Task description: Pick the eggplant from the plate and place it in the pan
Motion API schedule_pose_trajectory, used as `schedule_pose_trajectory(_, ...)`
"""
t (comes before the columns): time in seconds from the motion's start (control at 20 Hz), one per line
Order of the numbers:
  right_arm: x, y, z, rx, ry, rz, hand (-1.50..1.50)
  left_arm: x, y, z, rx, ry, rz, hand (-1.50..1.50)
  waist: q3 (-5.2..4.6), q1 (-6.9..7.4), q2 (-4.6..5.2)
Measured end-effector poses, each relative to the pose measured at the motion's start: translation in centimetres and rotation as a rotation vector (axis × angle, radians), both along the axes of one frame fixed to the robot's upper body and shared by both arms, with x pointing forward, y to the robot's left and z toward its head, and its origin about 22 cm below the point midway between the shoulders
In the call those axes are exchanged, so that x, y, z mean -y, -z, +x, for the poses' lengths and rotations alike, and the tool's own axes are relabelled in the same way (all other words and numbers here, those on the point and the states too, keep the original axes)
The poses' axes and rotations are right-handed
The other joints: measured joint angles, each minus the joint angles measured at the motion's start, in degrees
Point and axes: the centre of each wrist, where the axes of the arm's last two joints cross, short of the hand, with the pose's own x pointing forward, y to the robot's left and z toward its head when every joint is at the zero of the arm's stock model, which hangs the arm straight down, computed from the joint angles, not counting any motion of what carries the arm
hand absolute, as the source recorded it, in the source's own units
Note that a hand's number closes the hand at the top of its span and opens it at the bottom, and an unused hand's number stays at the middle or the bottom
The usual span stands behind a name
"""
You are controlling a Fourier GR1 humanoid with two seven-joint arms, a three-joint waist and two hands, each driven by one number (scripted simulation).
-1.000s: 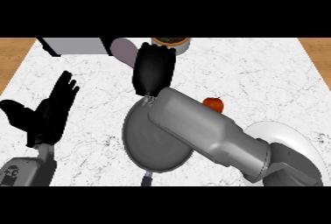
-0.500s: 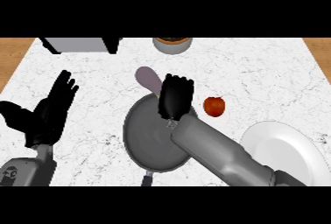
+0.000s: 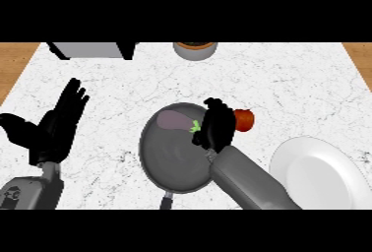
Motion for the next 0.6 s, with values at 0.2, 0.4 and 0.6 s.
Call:
schedule_pose_trajectory(0.2, 0.6, 0.0, -0.7, 0.104, -0.004, 0.101, -1.5, -0.5, -0.4, 0.0, -0.002, -0.007, -0.001, 0.0, 0.0, -0.35, -0.2)
schedule_pose_trajectory(0.4, 1.2, -0.8, -1.6, 0.234, 0.032, 0.249, -1.5, -0.9, -0.3, -0.4, -0.009, -0.017, 0.002, 0.0, 0.0, -1.05, -0.47)
schedule_pose_trajectory(0.6, 2.1, -1.5, -4.0, 0.319, 0.085, 0.407, -1.5, -1.3, -0.5, -0.6, -0.012, -0.038, -0.002, 0.0, 0.0, -2.16, -0.77)
